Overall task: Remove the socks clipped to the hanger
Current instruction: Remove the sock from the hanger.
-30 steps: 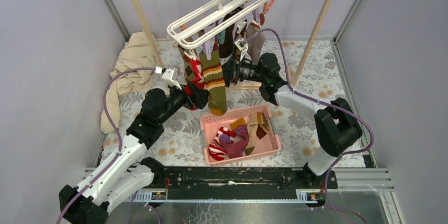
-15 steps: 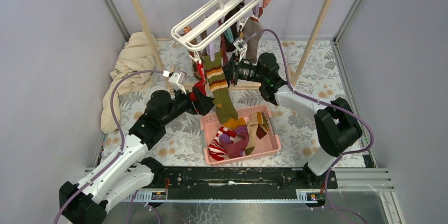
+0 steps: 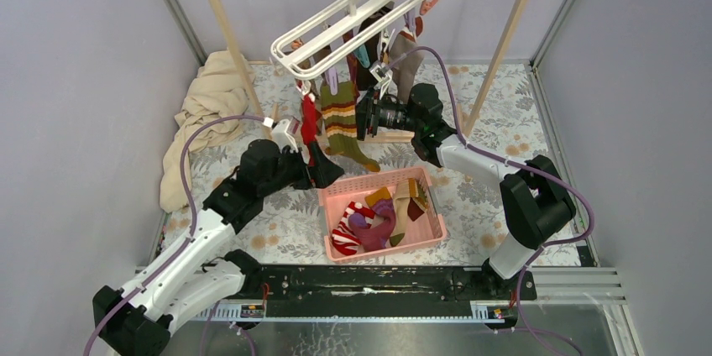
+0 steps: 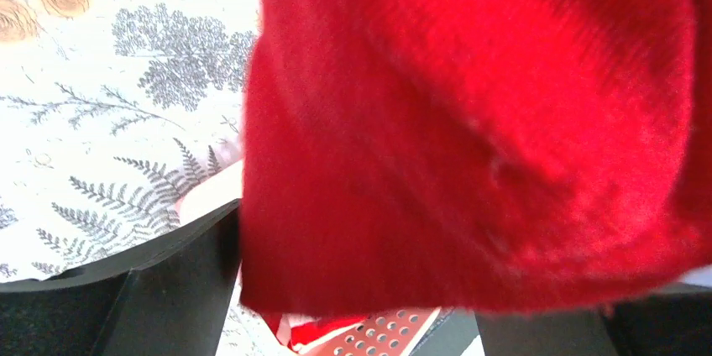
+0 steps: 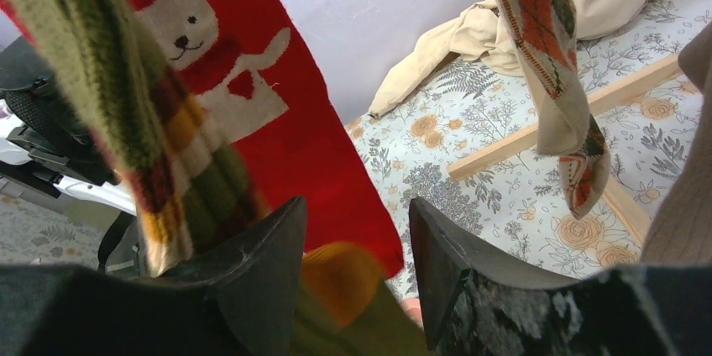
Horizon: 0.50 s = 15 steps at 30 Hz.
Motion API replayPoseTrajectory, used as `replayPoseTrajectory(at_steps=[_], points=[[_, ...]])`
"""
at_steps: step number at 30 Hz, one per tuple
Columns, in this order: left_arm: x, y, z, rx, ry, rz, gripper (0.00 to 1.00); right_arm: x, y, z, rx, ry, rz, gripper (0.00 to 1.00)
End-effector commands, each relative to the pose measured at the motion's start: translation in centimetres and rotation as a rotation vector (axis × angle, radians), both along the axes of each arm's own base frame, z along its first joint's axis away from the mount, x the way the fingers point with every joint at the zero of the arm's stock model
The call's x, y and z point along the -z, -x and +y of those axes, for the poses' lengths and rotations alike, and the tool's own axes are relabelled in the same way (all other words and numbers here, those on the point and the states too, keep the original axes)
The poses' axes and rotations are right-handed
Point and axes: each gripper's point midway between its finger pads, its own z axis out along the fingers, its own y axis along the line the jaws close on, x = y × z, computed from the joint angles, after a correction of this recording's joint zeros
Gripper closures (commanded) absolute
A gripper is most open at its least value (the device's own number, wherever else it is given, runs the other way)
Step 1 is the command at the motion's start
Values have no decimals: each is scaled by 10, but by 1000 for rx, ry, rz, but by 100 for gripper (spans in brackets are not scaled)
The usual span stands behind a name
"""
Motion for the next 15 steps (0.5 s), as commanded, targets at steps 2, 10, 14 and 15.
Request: replayPoseTrajectory(at_steps=[2,10,14,15], points=[[-29,12,-6,30,83,-1,1,-46,8,-3,-10,-62,-118,45],[-53,14,3,40,74,-215,1,-47,8,-2,-15,-58,-118,45],[-57,13,6,17,66,-262,1,-49,9,-3,-16,-54,-124,46],[-56,11,8,5,51,-267,1,-49,9,-3,-15,-53,-124,46]])
